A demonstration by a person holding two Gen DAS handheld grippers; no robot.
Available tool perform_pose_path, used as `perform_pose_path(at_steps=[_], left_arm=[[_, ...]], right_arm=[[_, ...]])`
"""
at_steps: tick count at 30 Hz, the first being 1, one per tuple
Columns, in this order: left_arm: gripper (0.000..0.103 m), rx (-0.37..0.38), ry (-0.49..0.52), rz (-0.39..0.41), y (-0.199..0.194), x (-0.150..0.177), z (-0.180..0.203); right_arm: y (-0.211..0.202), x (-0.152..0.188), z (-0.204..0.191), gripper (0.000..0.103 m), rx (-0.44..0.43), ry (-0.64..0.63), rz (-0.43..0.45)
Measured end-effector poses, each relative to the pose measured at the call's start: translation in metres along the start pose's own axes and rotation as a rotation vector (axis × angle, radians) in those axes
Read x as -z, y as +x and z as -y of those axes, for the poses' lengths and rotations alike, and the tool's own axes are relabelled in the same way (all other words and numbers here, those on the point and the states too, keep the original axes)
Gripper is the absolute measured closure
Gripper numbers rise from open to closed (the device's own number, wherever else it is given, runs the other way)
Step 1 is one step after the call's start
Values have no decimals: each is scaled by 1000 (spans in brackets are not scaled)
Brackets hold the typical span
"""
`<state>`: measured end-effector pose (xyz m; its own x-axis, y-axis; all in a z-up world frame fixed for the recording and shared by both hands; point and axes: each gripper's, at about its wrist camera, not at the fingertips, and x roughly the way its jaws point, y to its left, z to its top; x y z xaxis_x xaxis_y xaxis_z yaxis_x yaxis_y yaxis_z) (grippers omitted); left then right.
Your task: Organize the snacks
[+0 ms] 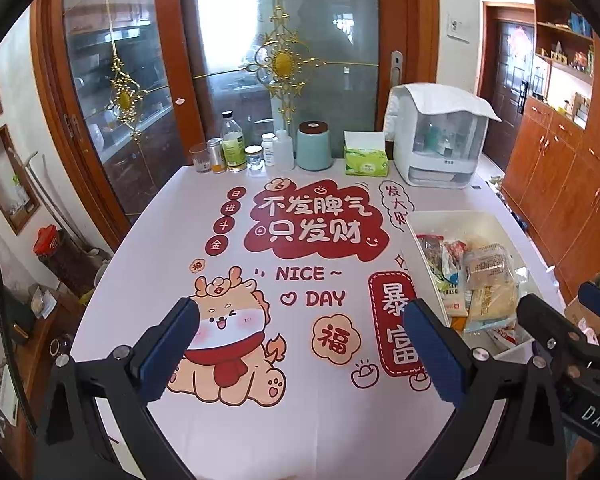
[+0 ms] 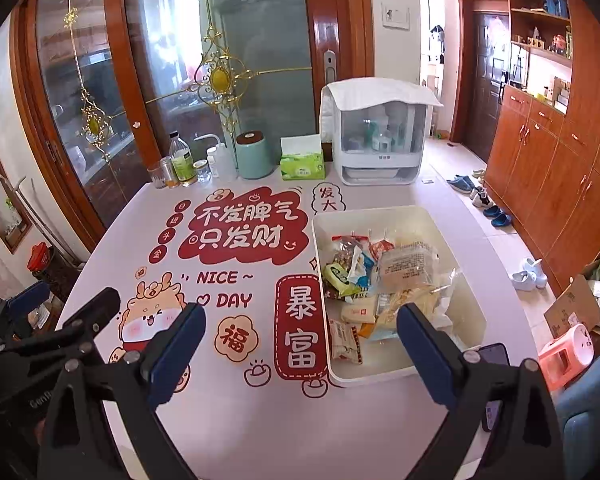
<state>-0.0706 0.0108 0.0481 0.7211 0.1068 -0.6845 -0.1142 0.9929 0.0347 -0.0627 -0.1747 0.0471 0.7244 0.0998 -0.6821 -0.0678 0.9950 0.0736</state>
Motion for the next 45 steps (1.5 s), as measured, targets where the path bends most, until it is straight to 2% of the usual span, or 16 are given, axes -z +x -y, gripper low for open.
perform_pose_path(at_steps=[19,45], left_arm=[[1,21,-14,-77,21,3,21],[1,0,-33,-103,22,10,31]], right_arm=[[7,7,20,6,-18,11,-38],[14,6,35,6,-63,-19,-59]])
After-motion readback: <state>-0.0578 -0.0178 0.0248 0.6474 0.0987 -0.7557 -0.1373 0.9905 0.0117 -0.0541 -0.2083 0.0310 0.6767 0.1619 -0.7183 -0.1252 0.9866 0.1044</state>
